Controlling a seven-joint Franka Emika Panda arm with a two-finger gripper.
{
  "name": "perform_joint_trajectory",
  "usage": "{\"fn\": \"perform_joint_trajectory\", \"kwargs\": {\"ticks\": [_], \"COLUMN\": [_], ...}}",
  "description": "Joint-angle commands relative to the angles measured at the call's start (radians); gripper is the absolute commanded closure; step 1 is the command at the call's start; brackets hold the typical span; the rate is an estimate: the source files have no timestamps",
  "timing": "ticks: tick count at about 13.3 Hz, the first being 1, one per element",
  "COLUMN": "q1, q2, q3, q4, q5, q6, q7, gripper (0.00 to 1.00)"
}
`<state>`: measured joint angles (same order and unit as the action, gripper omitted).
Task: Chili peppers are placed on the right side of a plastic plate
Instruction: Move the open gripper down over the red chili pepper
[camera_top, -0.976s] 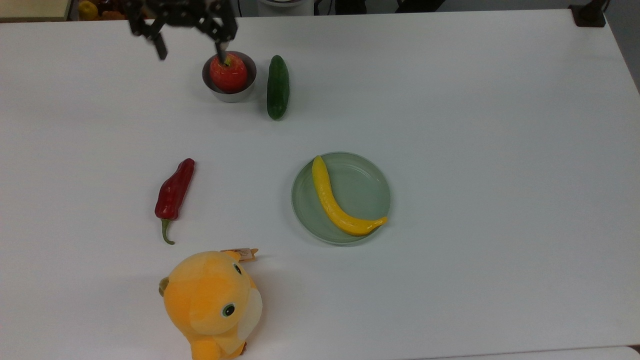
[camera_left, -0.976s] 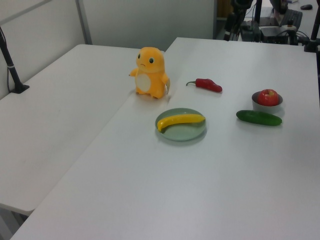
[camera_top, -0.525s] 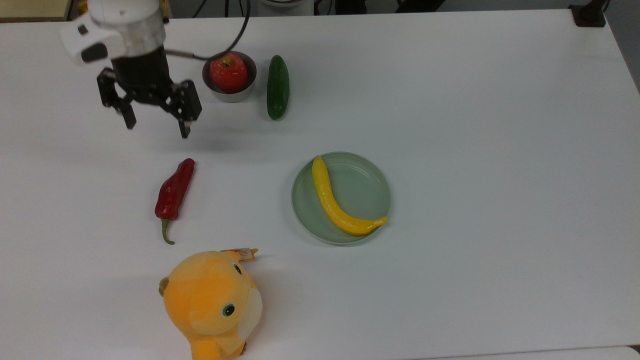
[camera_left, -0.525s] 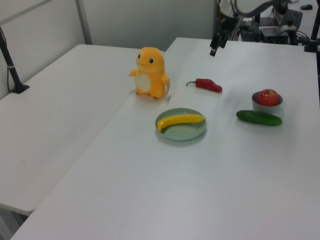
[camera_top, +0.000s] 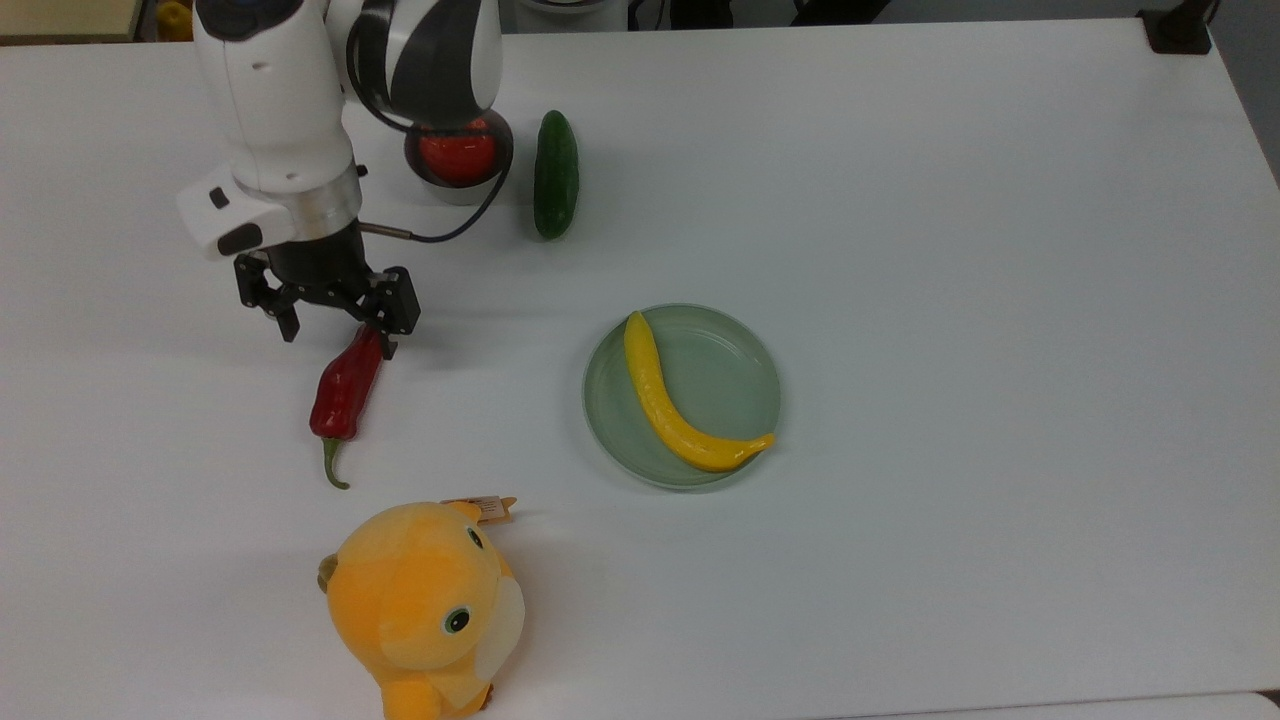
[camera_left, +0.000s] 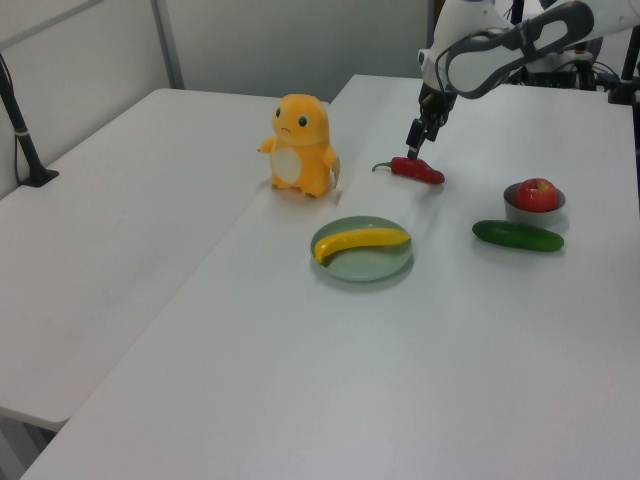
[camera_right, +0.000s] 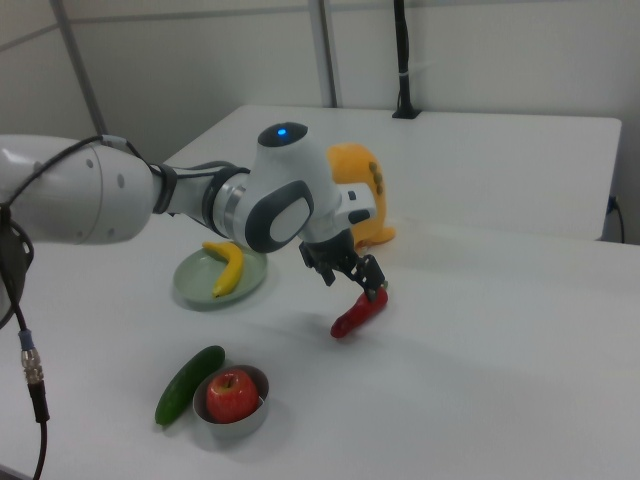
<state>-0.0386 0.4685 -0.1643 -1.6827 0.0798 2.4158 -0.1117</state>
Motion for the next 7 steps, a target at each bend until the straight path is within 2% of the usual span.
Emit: {"fn": "perform_joint_trajectory", "kwargs": {"ticks": [1, 4, 7], "q1": [-0.004, -0.003, -0.003], "q2": [0.041, 0.059, 0.070], "q3": [0.003, 0.005, 0.005], "q4": [0.020, 0.017, 0.018], "q5": [-0.002, -0.002, -0.002], "q6": [0.026, 0.061, 0.063], "q7": [-0.023, -0.022, -0.023], "gripper": [0.00, 0.01, 0.16]}}
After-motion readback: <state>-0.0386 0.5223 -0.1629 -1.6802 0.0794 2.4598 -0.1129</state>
